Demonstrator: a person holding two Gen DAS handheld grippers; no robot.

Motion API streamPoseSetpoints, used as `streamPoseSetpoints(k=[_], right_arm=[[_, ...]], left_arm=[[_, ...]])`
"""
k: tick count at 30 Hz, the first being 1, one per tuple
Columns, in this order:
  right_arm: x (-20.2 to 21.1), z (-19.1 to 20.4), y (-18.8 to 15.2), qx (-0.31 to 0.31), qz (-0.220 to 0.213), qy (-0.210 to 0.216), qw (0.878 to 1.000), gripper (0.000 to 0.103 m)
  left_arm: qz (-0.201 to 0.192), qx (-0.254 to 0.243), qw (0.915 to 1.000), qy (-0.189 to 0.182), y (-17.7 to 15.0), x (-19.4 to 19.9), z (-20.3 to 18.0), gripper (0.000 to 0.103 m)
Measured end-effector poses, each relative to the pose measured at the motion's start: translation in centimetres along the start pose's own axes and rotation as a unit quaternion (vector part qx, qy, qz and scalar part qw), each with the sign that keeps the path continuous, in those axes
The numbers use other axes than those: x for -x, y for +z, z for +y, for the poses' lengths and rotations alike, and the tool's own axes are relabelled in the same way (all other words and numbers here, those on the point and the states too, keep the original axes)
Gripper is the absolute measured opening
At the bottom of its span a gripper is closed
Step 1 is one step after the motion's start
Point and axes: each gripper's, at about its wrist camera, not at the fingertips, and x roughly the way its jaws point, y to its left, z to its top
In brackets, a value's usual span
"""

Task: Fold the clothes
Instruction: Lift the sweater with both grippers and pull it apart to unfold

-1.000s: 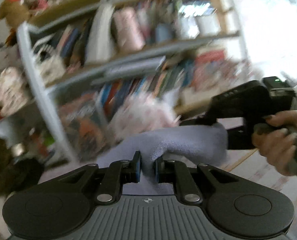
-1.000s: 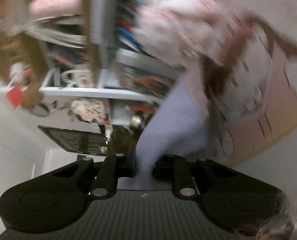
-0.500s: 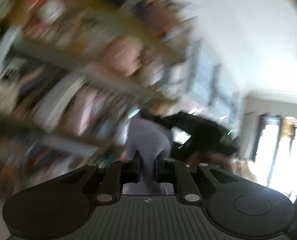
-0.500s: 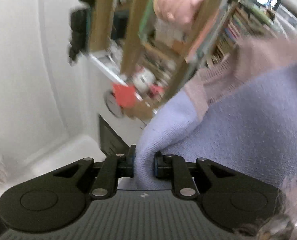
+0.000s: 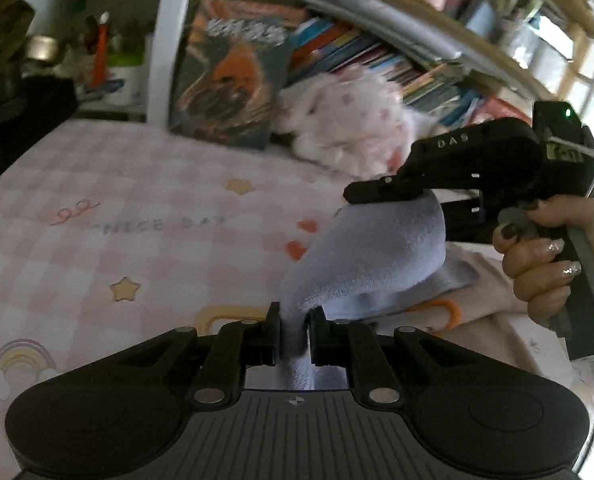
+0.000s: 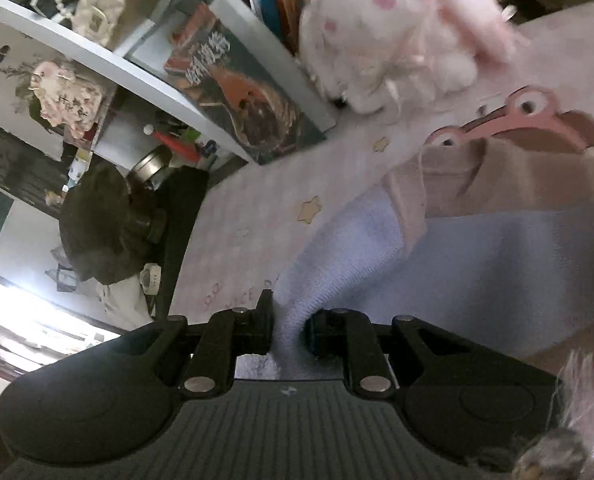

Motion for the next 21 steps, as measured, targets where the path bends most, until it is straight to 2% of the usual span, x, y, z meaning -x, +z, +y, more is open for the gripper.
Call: streamPoseSetpoints(k=[1,4,6,8,11,15,17,18,21], right_arm=[[-0.9,0.3,0.1,0.012,0.005,-0.009,1.0,0.016],[-3.1,0.9,-0.1,0.058,0.022,-0.049,0.997,0.031],[-2.5,0.9,-0.9,0.088,0.019,-0.065,0.994,0.042],[-0.5,0.0,-2.3,0.104,0.003,-0.066,0.992,0.049],[2.9,-1.4,-3.4,0.124,-0.02,-0.081,0.989,0.051],[7.4,-4.1,-5.7,0.138,-0.049,-0.149,0.978,0.051],[8.9,-5.3,-6.8,0.138,-0.059,-0.18,0.972,0.051],[9.6,-5.9,-7.4,0.137,-0.064,-0.194,0.969,0.051],[11.0,-7.3,-9.1,0.138,-0.072,-0.234,0.96,0.051]], left_arm=[[0.004,0.001,1.0,0.006,-0.1,-0.3,0.2,0.012],[0.016,0.0,0.9997,0.019,0.0,-1.1,0.3,0.013],[0.017,-0.004,0.9996,0.023,-0.3,-1.2,0.3,0.013],[0.018,-0.005,0.9995,0.024,-0.6,-1.3,0.7,0.013],[0.021,0.01,0.9994,0.026,-0.6,-1.8,1.6,0.014],[0.016,0.024,0.9992,0.026,-0.2,-2.2,2.3,0.014],[0.013,0.016,0.9992,0.034,0.2,-2.4,2.1,0.014],[0.011,0.01,0.9992,0.038,0.5,-2.5,1.9,0.018],[0.007,-0.012,0.9984,0.054,1.2,-2.2,1.3,0.021]])
